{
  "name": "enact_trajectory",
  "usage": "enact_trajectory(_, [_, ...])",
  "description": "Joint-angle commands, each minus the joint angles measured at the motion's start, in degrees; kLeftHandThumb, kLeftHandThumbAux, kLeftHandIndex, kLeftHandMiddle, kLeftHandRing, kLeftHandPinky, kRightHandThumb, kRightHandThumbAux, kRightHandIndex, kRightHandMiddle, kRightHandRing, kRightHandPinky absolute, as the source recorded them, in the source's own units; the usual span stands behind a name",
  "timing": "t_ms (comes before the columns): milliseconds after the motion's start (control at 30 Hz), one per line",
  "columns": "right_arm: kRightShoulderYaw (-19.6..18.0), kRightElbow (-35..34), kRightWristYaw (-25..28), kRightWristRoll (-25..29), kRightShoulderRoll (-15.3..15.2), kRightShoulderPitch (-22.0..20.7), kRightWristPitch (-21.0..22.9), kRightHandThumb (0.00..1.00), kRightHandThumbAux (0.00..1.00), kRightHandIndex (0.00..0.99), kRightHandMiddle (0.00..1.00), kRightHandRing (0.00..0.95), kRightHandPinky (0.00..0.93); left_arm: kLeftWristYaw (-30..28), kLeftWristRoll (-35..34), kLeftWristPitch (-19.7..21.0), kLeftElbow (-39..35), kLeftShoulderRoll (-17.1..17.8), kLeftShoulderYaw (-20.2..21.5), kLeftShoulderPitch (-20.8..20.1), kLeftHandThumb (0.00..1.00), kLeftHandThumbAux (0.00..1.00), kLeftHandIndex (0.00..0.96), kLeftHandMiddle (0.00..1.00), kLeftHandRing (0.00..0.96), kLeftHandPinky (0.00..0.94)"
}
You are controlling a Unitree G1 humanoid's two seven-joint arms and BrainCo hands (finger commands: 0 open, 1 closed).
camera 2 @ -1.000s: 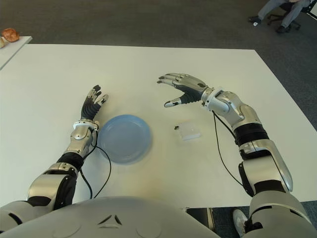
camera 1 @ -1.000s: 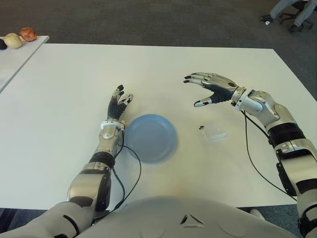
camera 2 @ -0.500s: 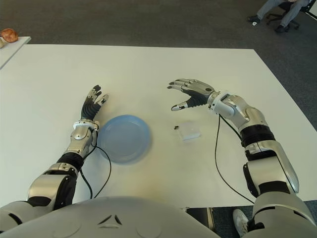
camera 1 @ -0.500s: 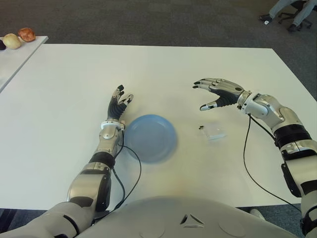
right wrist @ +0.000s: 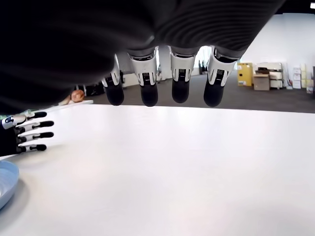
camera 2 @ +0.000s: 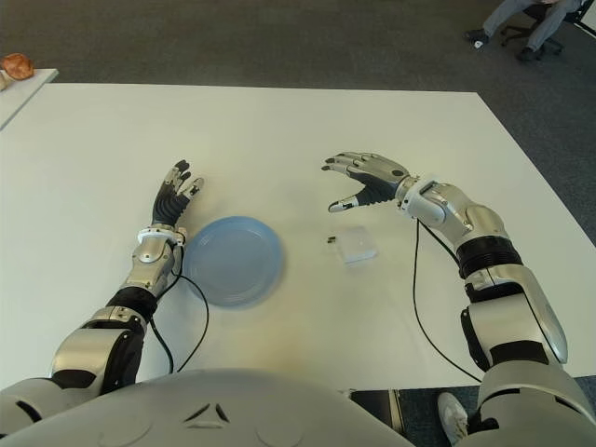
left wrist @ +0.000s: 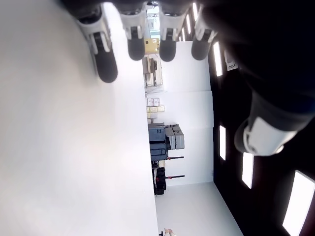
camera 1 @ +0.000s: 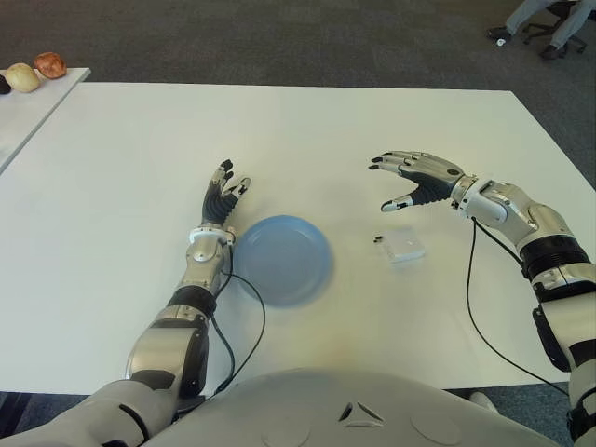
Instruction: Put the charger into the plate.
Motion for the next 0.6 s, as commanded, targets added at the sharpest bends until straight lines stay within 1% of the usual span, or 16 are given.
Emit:
enact_trajectory(33, [1.2,1.3,-0.7,-0.9,0.0,0.8,-0.8,0.251,0.135,0.0,0.0,0.0,0.0,-0.8,0.3,5.7,3.0,-0.5,-0.5,4.6,0.0,0.564,0.039,0.077,0.068,0.079])
enact_trajectory(367, [2.5,4.0,-2.6,-1.8,0.0,0.7,-1.4,0.225,0.139,0.0,0.0,0.0,0.0,-0.7,0.4,6.3,3.0,-0.4,-0.6,4.6,0.0,0.556,0.037,0.075,0.062,0.062])
enact_trajectory(600, [2.8,5.3,-2.9,-1.3,-0.2,1.7,-1.5,0.215,0.133,0.0,0.0,0.0,0.0,-0.5,0.4,6.4,3.0,-0.4,-0.6,4.6,0.0,0.559,0.032,0.07,0.056,0.06])
